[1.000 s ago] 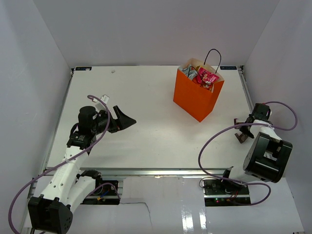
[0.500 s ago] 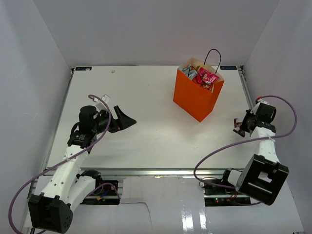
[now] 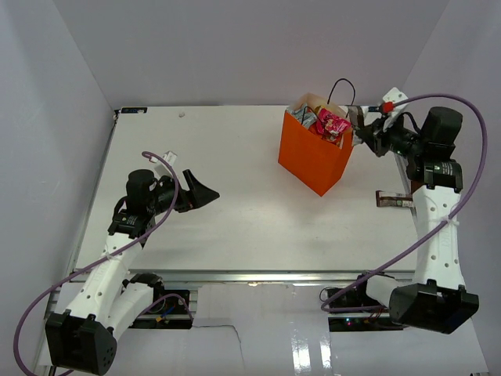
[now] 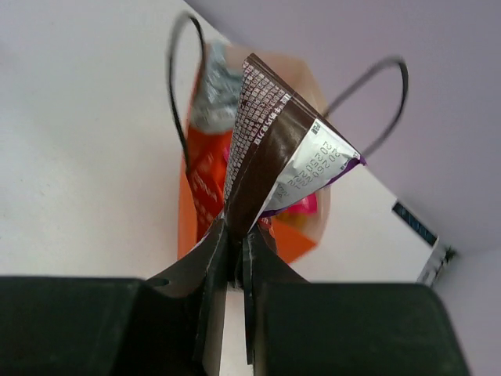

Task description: Place the snacks into the paper bag

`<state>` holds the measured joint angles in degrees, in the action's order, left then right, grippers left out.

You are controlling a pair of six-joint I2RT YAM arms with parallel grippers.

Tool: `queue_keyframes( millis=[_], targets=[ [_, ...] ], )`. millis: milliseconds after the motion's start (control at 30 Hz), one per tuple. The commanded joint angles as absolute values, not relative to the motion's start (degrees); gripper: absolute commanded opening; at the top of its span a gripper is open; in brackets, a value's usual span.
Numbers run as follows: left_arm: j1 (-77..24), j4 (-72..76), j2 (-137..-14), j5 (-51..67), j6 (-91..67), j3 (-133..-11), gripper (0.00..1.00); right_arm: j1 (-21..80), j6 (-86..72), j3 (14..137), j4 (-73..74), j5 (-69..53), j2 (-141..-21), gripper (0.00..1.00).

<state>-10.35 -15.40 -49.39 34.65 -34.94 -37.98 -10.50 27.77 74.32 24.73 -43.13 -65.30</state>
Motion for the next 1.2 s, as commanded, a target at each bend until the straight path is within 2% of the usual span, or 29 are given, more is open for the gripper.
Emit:
queue_keyframes(
  millis=[0,267,400,533,567,667,867,1000,1100,1167],
  targets=[
    [-10.4,-14.6,-48.0,35.4,-33.9,-38.1,0.98,-5.6,34.2,80.9,23.5,-44.4,-67.1,0.08],
    [-10.4,-14.7,-46.8,35.2,-34.1,-37.2,0.98,1.8,35.4,90.0,22.2,-38.1,-78.4,0.09],
    [-10.4,-15.8,-46.1,34.5,-33.7,-37.4,0.98,2.0,34.8,92.6,23.0,-37.0,-83.2,0.15],
    [-10.5,-16.3,-45.4,33.8,-33.5,-37.4,0.98,2.4,35.9,91.2,25.0,-37.5,-83.4,0.31],
    [-10.4,-16.3,-45.4,33.8,-33.5,-37.4,0.98,2.4,36.1,90.6,25.2,-37.4,-82.9,0.42],
    [-10.4,-15.9,-45.7,33.7,-33.7,-37.1,0.98,2.4,35.8,90.3,26.4,-36.6,-81.4,0.58],
    [-10.4,-15.3,-47.3,33.9,-33.5,-38.3,0.98,-0.2,23.5,91.6,26.6,-30.7,-77.3,0.71],
    [-10.5,-15.1,-47.5,33.9,-33.2,-38.3,0.98,-7.8,11.4,87.0,26.6,-24.0,-74.8,0.72],
    [-10.5,-15.1,-48.4,34.4,-33.1,-38.5,0.98,-10.2,5.6,79.8,26.8,-15.0,-72.5,0.76],
    [-10.4,-14.9,-49.6,34.9,-32.9,-39.0,0.98,-11.1,1.0,75.9,27.1,-4.2,-71.5,0.78]
  ],
)
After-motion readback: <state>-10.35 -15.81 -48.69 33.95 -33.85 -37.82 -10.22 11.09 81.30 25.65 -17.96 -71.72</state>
